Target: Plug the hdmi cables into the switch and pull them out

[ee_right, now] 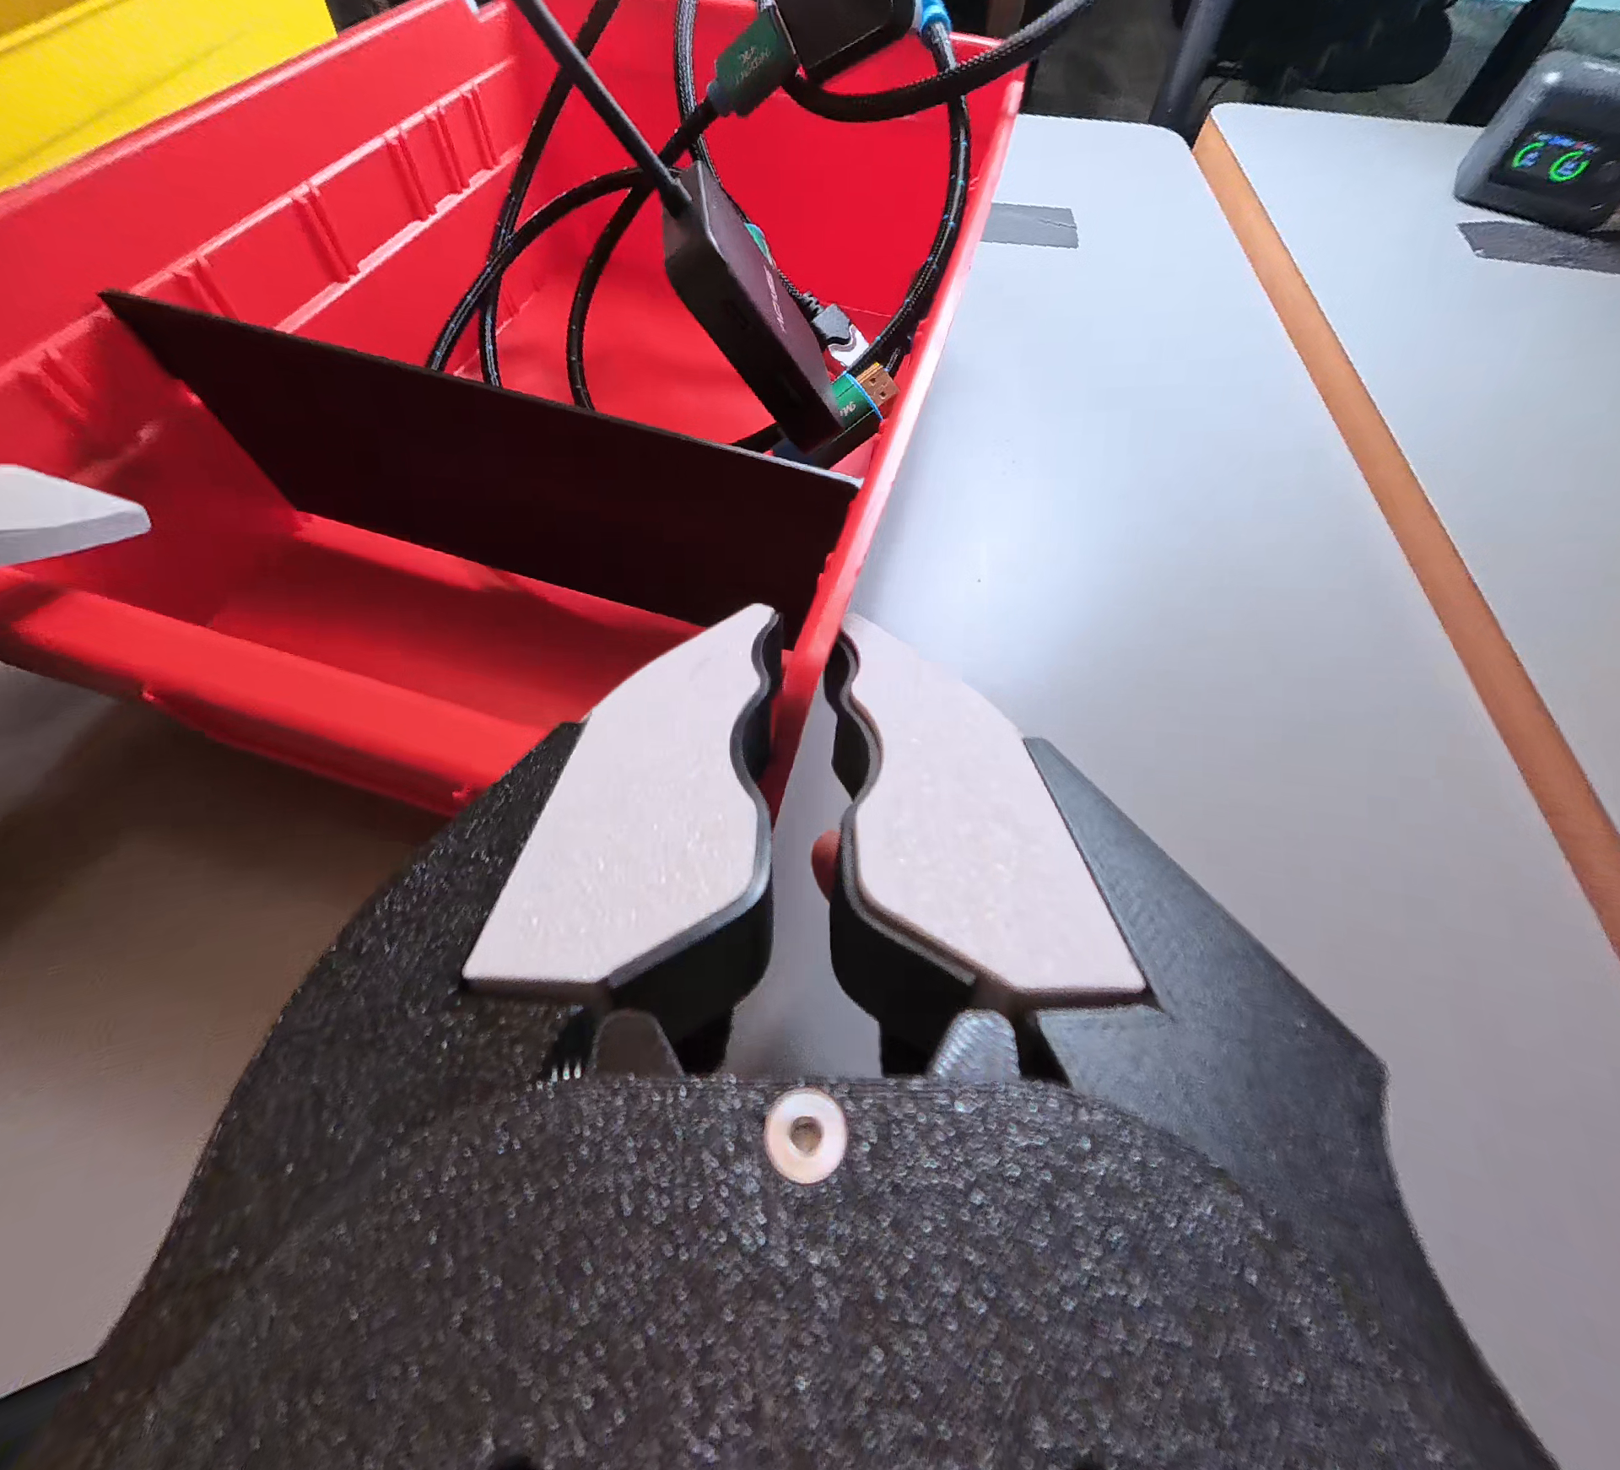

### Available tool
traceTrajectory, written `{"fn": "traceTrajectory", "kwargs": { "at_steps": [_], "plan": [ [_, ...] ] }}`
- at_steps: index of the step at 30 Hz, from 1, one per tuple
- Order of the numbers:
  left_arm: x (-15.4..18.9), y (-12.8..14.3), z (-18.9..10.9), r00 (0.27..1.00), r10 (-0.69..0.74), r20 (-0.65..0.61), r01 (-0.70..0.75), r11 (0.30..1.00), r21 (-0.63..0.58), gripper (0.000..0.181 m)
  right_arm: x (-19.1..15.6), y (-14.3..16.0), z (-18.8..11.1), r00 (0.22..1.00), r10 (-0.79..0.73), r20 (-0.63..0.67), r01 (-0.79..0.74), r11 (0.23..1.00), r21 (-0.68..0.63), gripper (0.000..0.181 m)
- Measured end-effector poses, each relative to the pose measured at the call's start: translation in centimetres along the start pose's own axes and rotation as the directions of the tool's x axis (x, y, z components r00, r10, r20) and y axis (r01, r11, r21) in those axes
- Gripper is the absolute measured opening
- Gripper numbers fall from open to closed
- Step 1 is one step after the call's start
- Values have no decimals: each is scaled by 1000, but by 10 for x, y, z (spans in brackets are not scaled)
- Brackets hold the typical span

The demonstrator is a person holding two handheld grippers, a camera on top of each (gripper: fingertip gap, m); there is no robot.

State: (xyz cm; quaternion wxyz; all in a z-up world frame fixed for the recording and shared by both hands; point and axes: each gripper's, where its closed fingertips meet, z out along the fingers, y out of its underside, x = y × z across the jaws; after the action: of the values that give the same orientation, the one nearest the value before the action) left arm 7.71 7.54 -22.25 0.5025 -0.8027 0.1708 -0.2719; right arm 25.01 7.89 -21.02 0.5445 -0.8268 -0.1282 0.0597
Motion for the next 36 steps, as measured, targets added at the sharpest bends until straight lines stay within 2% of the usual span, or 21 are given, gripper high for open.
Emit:
{"fn": "traceTrajectory", "kwargs": {
  "at_steps": [6, 11, 14, 17, 21, 26, 29, 32, 36],
  "plan": [
    [3, -19, -13, 999, 34, -33, -32, 998, 51, 33, -9, -5, -15, 1000, -29, -7, 29, 999, 31, 10],
    [13, -61, -54, 995, 99, -23, -94, 981, 172, 33, -27, -44, -45, 999, -45, -11, 46, 989, 143, 11],
    [7, -97, -100, 994, 105, 18, -106, 958, 268, 33, -57, -85, -62, 996, -86, 38, 76, 974, 213, 12],
    [-12, -131, -158, 990, 101, 97, -129, 929, 347, 33, -105, -128, -70, 984, -137, 117, 98, 952, 291, 14],
    [-49, -148, -240, 967, 83, 239, -175, 902, 395, 33, -183, -173, -71, 948, -207, 240, 103, 918, 382, 13],
    [-102, -132, -334, 923, 12, 384, -180, 896, 406, 32, -291, -193, -63, 868, -274, 414, 94, 909, 407, 13],
    [-138, -109, -380, 857, 11, 515, -235, 898, 371, 20, -350, -189, -53, 816, -296, 496, 89, 913, 398, 14],
    [-176, -79, -406, 845, -52, 531, -175, 913, 368, 20, -400, -172, -37, 771, -307, 558, 104, 925, 365, 12],
    [-225, -31, -423, 808, -92, 582, -143, 928, 345, 17, -451, -131, -12, 742, -353, 571, 157, 918, 364, 13]
  ]
}}
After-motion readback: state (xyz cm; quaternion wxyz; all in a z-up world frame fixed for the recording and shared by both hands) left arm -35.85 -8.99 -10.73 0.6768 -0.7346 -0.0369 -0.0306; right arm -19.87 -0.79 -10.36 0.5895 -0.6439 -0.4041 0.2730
